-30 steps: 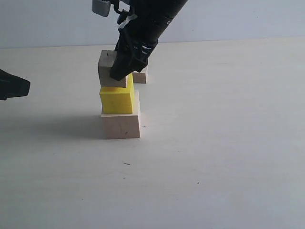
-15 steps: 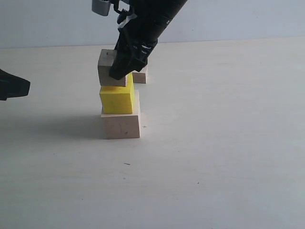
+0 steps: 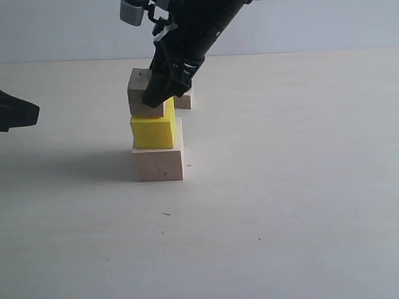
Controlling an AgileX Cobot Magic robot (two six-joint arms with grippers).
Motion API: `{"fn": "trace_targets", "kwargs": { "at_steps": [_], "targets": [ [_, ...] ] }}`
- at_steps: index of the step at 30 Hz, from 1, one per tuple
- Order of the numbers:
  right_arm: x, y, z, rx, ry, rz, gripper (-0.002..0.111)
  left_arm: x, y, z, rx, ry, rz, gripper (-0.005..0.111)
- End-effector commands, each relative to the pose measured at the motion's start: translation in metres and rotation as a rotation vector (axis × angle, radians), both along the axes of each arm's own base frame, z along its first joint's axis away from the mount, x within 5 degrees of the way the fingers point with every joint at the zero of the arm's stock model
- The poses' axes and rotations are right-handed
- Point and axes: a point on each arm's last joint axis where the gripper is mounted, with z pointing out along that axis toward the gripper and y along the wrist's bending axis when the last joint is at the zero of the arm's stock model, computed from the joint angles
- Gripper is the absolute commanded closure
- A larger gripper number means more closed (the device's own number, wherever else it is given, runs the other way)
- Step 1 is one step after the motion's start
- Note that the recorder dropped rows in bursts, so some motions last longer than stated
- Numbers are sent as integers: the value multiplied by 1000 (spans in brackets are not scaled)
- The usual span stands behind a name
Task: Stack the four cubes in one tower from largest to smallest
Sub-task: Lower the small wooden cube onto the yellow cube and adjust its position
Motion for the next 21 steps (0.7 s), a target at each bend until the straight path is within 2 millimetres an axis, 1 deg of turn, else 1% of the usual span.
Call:
{"fn": "trace_targets", "kwargs": {
  "at_steps": [1, 12, 14, 17, 18, 21],
  "targets": [
    [-1, 2, 3, 19, 1, -3, 61, 2, 0, 2, -5, -11, 8, 107],
    [-2, 2, 3, 17, 5, 1, 61, 2, 0, 2, -5, -11, 8, 107],
    [-2, 2, 3, 17, 5, 1, 58, 2, 0, 2, -3, -12, 6, 107],
    [-2, 2, 3, 17, 5, 1, 48, 2, 0, 2, -2, -13, 5, 107],
    [-1, 2, 3, 18, 3, 0, 46, 2, 0, 2, -2, -13, 5, 107],
    [-1, 2, 3, 19, 1, -1, 46, 2, 0, 2, -2, -13, 5, 107]
  ]
}}
